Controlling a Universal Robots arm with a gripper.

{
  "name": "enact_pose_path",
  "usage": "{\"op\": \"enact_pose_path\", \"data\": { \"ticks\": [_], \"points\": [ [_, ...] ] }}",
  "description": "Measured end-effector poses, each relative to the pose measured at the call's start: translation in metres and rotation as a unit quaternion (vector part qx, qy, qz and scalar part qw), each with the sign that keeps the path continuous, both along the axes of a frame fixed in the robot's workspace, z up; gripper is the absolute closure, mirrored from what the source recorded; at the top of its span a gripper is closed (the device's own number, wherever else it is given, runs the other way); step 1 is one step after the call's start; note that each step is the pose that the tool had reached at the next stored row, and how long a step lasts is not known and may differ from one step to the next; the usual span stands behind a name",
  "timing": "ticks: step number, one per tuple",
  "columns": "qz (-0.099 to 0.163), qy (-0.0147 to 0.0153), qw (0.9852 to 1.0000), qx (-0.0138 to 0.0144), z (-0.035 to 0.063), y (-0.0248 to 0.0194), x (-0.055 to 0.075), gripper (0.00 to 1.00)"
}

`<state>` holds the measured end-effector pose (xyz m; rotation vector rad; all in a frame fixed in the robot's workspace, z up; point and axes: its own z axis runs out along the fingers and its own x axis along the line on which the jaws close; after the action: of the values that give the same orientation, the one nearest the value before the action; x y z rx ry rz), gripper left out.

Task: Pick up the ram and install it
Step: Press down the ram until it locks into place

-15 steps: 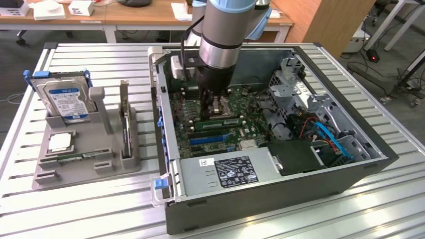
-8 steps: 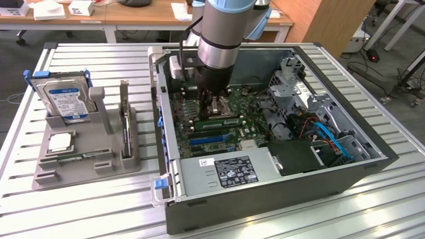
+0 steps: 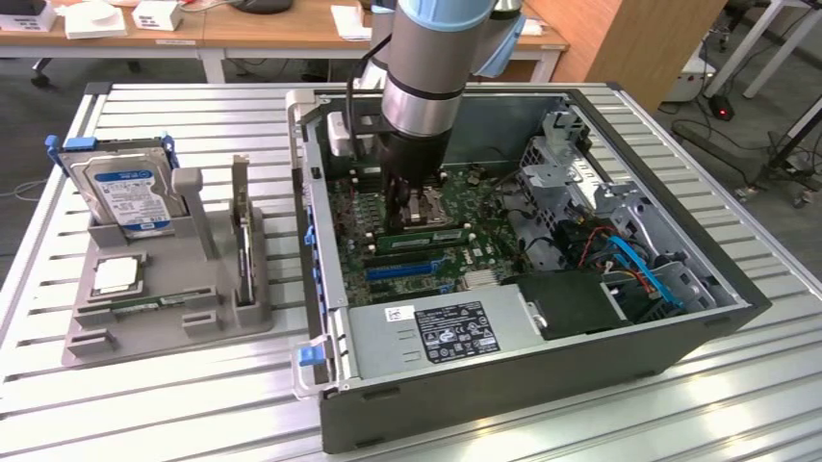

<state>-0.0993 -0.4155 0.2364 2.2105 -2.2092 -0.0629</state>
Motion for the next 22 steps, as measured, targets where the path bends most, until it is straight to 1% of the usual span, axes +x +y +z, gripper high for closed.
{"op": "enact_pose_path", "data": {
  "ticks": [8, 12, 22],
  "points": [
    [0.000, -0.0001, 1.0000, 0.0001, -0.0002, 0.0001, -0.0028, 0.91],
    [0.000, -0.0001, 1.0000, 0.0003, -0.0039, 0.0000, -0.0028, 0.91],
    [0.000, 0.0000, 1.0000, 0.0003, -0.0053, 0.0000, -0.0028, 0.91]
  ]
}}
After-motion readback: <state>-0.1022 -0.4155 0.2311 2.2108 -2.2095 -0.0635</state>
